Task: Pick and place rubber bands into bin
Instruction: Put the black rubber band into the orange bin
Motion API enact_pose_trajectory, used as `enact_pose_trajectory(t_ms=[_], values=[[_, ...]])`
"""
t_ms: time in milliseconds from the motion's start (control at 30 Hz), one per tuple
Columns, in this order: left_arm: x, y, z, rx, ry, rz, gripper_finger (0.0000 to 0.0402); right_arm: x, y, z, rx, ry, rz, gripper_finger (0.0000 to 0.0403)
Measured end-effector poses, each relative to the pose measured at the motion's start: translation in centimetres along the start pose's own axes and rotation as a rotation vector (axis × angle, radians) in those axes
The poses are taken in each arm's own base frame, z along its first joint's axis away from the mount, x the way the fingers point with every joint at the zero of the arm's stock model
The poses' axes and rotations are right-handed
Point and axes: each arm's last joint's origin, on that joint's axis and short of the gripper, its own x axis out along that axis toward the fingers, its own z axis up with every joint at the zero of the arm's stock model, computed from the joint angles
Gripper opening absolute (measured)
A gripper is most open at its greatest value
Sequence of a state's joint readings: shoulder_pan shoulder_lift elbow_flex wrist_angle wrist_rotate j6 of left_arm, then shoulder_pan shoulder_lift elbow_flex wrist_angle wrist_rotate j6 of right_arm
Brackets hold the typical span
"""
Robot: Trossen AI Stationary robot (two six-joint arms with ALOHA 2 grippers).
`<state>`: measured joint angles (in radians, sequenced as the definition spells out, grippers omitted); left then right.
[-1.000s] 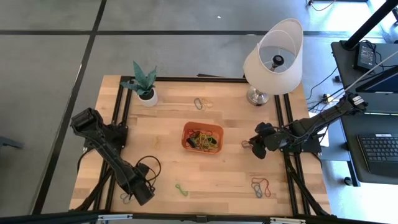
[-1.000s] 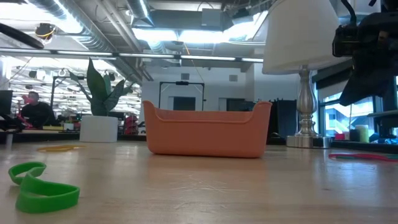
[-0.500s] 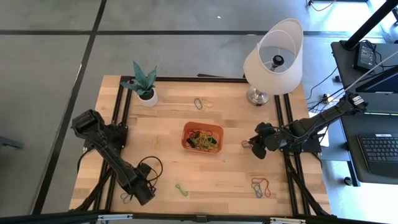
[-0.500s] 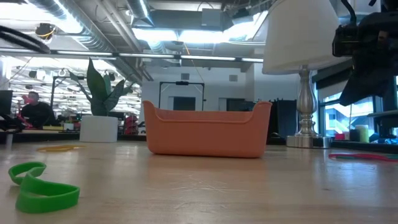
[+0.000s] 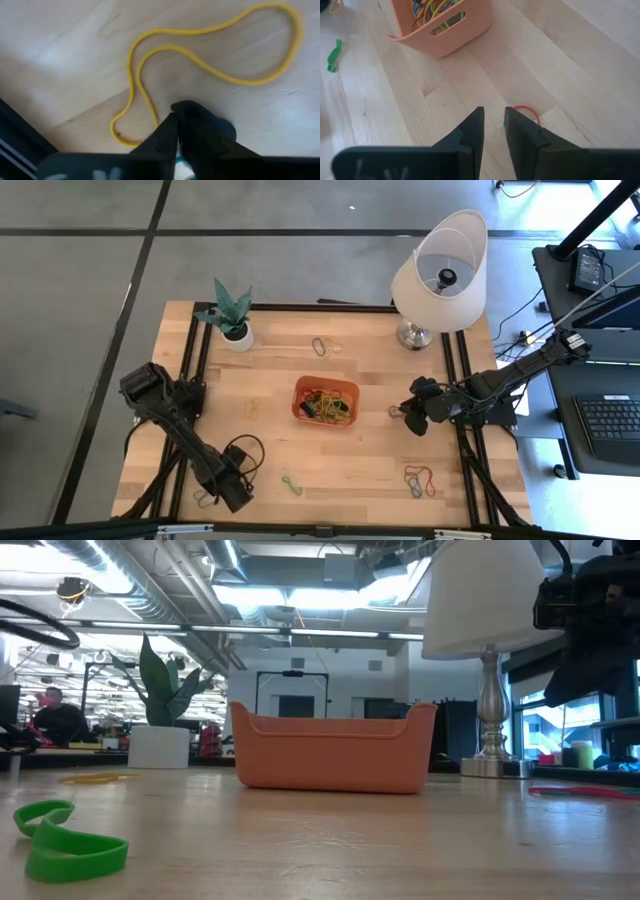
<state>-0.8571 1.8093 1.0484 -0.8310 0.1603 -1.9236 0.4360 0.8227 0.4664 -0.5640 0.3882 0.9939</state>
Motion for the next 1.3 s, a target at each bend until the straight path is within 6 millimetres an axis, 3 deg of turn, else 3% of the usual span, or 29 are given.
enact_pose_trajectory(t_ms=[100,400,600,767,1033,1167,1300], values=[[-1.3,-0.2,0.2,-0.012,-0.016,-0.022,0.0008,0.0,0.0,0.0,0.0,0.0,0.0,0.008],[-6.7,0.7,1.3,-0.041,-0.114,-0.211,0.0005,0.0,0.1,0.1,0.003,-0.007,0.01,0.008],[-10.4,1.8,4.0,0.061,-0.4,-0.363,0.0005,0.0,0.4,0.3,0.015,-0.026,0.036,0.008],[-13.3,2.0,8.5,0.277,-0.591,-0.383,0.0004,0.0,0.7,0.5,0.032,-0.046,0.064,0.008],[-15.1,0.6,19.1,0.61,-0.683,-0.412,0.0004,0.0,0.7,0.5,0.1,-0.056,0.071,0.008],[-16.0,-1.2,23.7,0.774,-0.728,-0.367,0.0004,0.0,0.7,0.6,0.131,-0.067,0.066,0.008],[-16.3,-4.3,27.8,0.925,-0.757,-0.316,0.0004,0.0,0.7,0.6,0.169,-0.066,0.067,0.008]])
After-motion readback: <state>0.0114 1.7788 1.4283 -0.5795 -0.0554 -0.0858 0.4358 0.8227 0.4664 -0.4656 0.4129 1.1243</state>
